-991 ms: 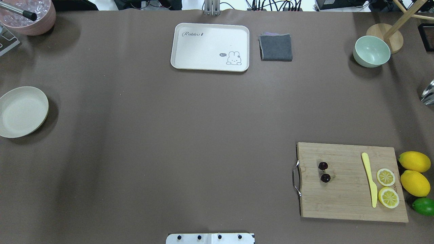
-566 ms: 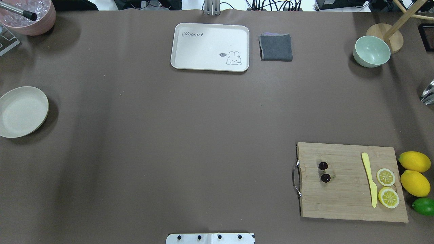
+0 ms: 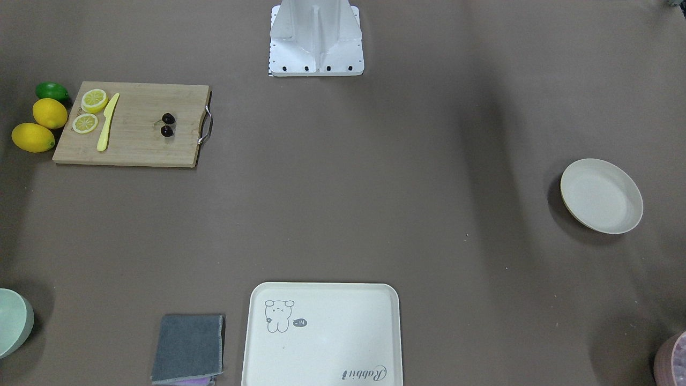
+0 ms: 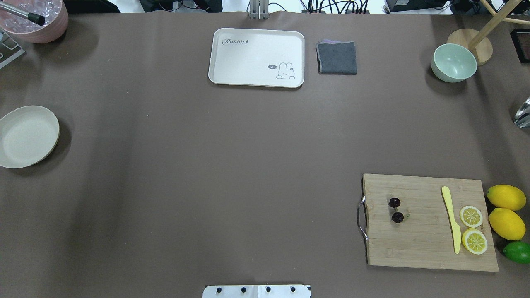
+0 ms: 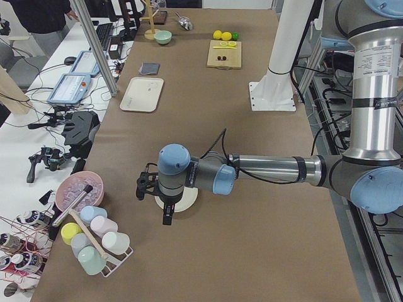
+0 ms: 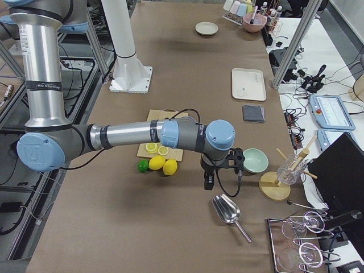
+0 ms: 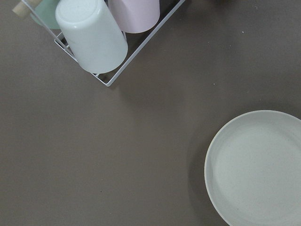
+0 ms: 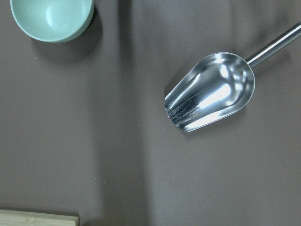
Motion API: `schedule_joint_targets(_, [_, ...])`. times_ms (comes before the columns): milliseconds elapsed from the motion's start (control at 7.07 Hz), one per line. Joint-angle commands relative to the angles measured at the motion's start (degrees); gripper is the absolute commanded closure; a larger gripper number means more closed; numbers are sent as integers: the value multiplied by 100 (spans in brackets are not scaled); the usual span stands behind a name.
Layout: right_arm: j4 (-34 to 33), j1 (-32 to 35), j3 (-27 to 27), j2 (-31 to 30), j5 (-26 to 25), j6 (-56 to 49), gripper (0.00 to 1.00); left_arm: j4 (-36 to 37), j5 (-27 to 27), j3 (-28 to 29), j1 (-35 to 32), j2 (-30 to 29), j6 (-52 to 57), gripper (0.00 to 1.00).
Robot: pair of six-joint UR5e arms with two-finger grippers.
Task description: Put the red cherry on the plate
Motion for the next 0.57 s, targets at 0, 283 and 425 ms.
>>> schedule_joint_targets(0, [0, 0, 14, 54, 3, -2, 0, -643, 12, 258, 442, -149, -18, 2])
schedule_joint_targets(283, [0, 0, 57, 72, 12, -2, 0, -1968, -23, 1108, 820, -210, -718, 2])
schedule_joint_targets(425, [0, 0, 84, 72, 12, -2, 0, -2984, 169, 1939, 1328, -411, -974, 2])
